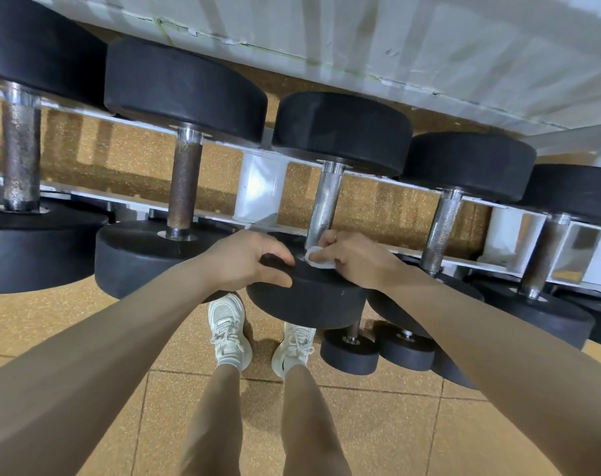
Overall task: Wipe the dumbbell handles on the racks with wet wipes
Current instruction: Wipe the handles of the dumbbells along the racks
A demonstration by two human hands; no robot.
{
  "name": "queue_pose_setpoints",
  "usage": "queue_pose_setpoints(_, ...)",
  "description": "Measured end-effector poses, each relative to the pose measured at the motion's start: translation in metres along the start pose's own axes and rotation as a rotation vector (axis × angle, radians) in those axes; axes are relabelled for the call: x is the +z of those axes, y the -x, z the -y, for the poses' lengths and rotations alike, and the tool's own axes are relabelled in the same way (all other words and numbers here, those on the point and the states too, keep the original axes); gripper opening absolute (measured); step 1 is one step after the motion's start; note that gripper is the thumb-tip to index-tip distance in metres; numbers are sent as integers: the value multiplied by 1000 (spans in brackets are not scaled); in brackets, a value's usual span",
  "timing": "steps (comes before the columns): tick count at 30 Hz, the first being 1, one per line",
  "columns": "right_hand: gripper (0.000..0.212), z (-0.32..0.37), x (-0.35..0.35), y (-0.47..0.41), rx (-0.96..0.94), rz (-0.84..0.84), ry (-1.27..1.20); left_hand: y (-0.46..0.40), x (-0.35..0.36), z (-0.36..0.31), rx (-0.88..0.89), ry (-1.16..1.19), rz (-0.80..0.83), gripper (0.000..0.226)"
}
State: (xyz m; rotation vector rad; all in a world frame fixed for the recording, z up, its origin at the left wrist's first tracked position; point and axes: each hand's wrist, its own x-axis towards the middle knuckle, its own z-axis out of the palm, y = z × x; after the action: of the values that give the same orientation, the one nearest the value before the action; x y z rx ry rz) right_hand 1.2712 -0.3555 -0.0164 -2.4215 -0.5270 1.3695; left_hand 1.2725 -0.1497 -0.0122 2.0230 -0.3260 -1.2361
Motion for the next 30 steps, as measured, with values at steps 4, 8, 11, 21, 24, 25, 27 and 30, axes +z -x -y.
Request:
queue_pose_setpoints(4, 14, 3, -17, -3, 132, -361, -371, 1, 0, -1, -26, 11, 9, 34)
queue_pose_setpoints(8, 33, 0, -31, -12, 233, -500, -49, 0, -1, -1, -29, 7, 11, 34)
queue_pose_setpoints(11, 66, -4, -18, -11, 144, -352, 382, 0, -1, 0, -29, 4, 15, 33)
queue_pose_setpoints(21, 36, 7, -21, 0, 135, -179, 116, 2, 0, 0, -26, 3, -4, 34)
queue_pose_setpoints(24, 79, 1, -35, -4, 239, -364, 358, 2, 0, 1, -25, 10, -7, 34)
queue_pose_setpoints(25, 83, -1, -39, -4, 249, -396, 377, 2, 1, 1, -25, 11, -7, 34)
queue_pose_setpoints(27, 83, 0, -40, -7, 227, -384, 391, 2, 1, 1, -24, 12, -6, 34)
queue_pose_setpoints(30, 69, 10, -24, -7, 93, -243, 485, 3, 1, 1, -22, 32, -14, 33)
